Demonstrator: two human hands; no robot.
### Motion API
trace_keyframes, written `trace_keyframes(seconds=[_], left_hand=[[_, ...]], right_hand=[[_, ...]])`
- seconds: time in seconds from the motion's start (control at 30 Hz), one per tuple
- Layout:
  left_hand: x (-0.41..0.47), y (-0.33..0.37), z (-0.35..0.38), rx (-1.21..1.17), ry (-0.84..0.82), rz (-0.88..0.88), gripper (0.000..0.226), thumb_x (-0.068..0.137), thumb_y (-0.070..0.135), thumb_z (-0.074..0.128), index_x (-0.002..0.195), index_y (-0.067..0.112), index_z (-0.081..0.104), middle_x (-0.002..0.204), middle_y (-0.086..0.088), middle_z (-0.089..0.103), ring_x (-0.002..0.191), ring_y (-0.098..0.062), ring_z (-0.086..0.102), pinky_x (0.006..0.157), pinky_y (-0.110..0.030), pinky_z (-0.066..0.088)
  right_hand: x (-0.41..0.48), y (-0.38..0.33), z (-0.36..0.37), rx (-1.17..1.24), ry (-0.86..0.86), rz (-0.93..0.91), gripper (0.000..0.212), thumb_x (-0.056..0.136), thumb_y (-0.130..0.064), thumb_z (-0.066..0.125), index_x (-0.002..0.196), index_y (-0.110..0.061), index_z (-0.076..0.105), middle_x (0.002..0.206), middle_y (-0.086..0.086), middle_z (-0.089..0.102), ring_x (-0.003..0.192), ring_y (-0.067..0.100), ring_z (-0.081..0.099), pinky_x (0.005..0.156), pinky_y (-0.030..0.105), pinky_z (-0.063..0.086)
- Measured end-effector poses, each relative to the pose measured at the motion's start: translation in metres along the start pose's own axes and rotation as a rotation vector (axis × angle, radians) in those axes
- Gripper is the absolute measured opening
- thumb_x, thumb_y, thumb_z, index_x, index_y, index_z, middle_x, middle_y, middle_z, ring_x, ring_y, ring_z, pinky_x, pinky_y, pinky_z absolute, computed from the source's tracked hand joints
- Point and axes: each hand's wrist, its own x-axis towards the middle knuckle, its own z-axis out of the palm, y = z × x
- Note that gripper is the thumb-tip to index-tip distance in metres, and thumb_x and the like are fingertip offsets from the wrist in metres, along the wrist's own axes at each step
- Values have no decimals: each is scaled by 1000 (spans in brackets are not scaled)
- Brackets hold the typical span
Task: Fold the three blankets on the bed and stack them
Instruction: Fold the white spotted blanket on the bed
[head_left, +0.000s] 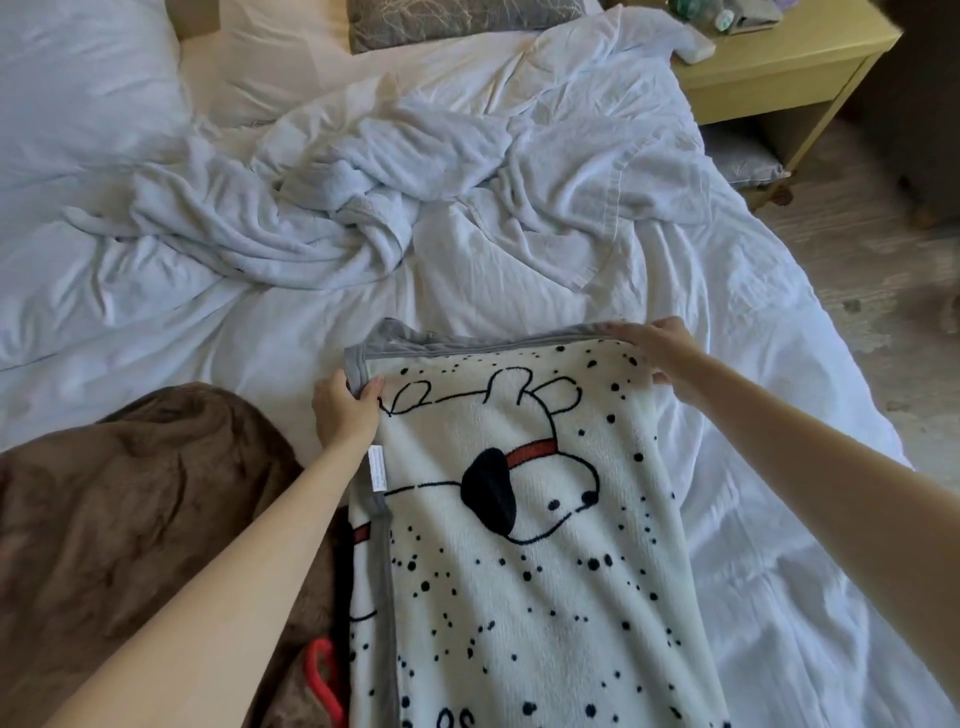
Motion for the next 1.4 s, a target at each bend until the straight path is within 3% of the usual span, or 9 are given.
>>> trace_keyframes(seconds=[0.07,0.17,0.23,0.43,0.6,0.77,1.07,1.3,1.4], left_hand=[[0,2,-1,49,4,-81,47,85,41,70,107,3,54,119,-18,54,116,-36,51,91,-46,48],[-2,12,-5,-63,-248,-241,72,76,54,75,121,3,51,123,-11,57,109,-30,56,85,-37,47],[-4,16,-9,-113,-385,-267,75,78,50,76,129,2,49,130,-9,53,117,-29,53,86,-32,40],[-9,41,-36,-428,-285,-139,33,89,27,71,113,8,60,110,-9,67,106,-27,64,84,-34,55],[-31,56,-73,-601,-355,-114,37,86,24,74,119,11,63,105,-5,72,93,-19,70,72,-29,57],[-62,54,-119,-544,-588,-115,30,87,5,70,116,3,64,118,-14,69,107,-23,66,93,-34,52],[-168,88,-212,-547,-440,133,26,82,2,74,97,22,65,100,6,70,95,-9,67,89,-30,52],[-280,-5,-234,-400,-468,100,41,70,1,83,102,22,67,102,10,70,88,0,65,71,-18,51],[-333,-77,-214,-352,-498,-18,42,75,-13,72,108,12,66,109,-3,69,103,-14,66,78,-21,50]], right_hand=[[-6,6,5,73,-92,22,56,70,-51,78,108,-12,64,101,4,66,87,17,63,70,25,49],[-17,9,10,113,-151,8,39,71,-33,83,103,-18,67,85,4,72,65,12,70,48,19,53],[-21,8,13,92,-101,-6,34,73,-21,81,102,-12,67,84,7,71,65,16,69,50,24,55],[-40,-18,3,125,47,-217,30,78,-7,74,105,-15,63,89,0,66,80,14,64,60,23,51],[-75,-30,-26,214,17,-314,30,77,-2,73,103,-14,65,88,1,69,77,12,66,57,20,54],[-122,-16,-55,-118,-54,-349,47,73,4,72,116,-5,57,102,12,65,85,22,63,66,31,56],[-261,-28,-104,-275,192,-690,55,68,6,67,115,-19,53,99,0,57,81,18,54,57,31,48],[-354,91,-118,-431,233,-623,21,69,2,69,75,-17,62,69,4,60,70,25,57,52,28,35],[-384,182,-104,-537,191,-553,15,70,5,67,77,-8,68,80,13,65,84,34,60,61,30,32]])
